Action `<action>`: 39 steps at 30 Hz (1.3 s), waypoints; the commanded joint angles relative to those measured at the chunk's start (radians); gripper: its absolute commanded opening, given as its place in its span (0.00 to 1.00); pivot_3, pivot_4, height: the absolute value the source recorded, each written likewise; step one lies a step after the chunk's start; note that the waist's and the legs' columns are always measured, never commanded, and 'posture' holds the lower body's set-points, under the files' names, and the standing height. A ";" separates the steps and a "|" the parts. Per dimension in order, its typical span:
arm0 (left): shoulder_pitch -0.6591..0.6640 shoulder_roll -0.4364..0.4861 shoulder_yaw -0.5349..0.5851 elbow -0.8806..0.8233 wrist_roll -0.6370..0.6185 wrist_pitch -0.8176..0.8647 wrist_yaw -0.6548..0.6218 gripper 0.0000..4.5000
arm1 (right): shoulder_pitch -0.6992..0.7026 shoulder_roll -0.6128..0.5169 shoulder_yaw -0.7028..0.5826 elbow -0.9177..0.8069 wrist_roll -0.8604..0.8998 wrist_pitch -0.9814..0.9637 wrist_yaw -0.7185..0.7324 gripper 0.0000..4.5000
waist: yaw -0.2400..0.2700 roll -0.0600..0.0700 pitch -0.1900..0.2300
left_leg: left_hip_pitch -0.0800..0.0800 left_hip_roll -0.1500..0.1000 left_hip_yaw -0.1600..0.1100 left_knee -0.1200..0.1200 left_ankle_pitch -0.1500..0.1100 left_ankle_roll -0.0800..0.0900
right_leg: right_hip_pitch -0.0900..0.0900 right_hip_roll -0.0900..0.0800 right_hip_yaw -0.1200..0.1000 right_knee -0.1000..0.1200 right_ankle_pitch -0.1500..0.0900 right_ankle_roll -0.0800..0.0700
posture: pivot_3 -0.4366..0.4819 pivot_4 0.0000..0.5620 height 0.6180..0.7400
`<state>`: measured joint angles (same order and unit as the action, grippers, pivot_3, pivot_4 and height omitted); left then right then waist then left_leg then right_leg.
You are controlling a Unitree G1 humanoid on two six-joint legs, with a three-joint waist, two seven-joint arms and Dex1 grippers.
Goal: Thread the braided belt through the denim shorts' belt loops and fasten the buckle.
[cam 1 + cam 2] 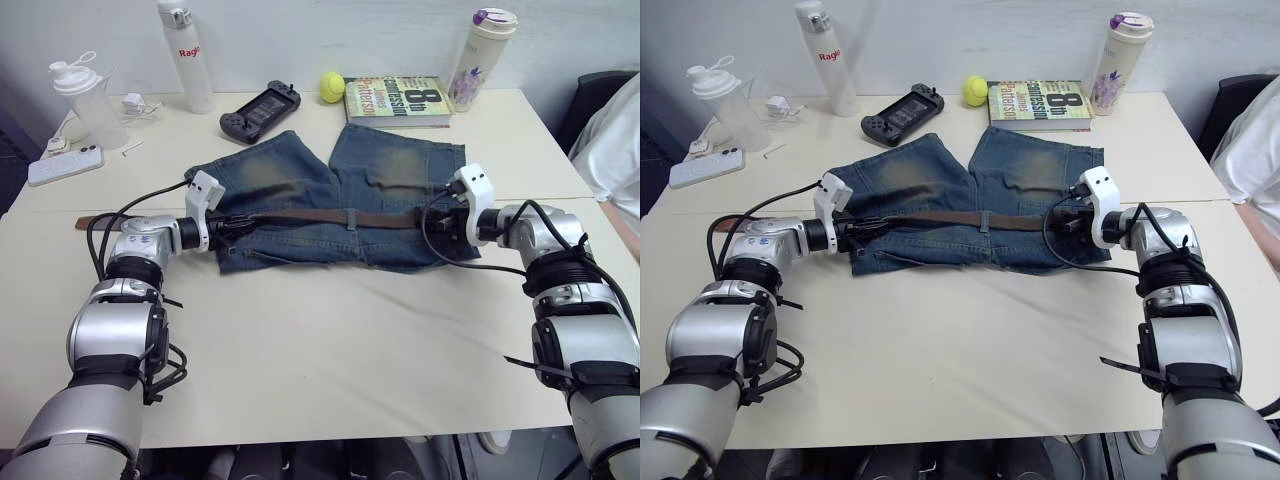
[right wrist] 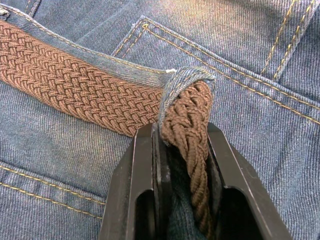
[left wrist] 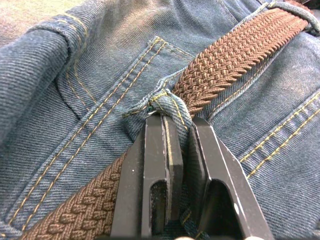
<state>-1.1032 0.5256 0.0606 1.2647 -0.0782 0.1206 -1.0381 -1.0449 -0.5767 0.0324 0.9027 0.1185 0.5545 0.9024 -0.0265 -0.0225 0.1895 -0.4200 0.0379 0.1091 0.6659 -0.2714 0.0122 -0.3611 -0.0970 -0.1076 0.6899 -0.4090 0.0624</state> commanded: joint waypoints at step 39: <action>0.727 0.328 -0.073 -0.222 0.554 -1.556 0.663 0.02 | 1.218 -0.355 -0.157 -1.326 -0.079 -0.615 0.027 1.00 | 0.001 0.013 -0.009 | 0.047 -0.005 -0.002 -0.039 0.002 0.002 | 0.039 -0.003 0.001 -0.028 0.003 0.006 | 0.48 0.27 1.00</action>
<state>-0.3783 0.8468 0.0491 0.9896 0.4884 -1.4720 -0.3292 0.2035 -0.9350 -0.1179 -0.4019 0.0127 -0.1068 0.9328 -0.0253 -0.0094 0.1807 -0.3734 0.0326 0.1074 0.6274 -0.2696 0.0138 -0.3222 -0.1002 -0.1063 0.6613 -0.4059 0.0688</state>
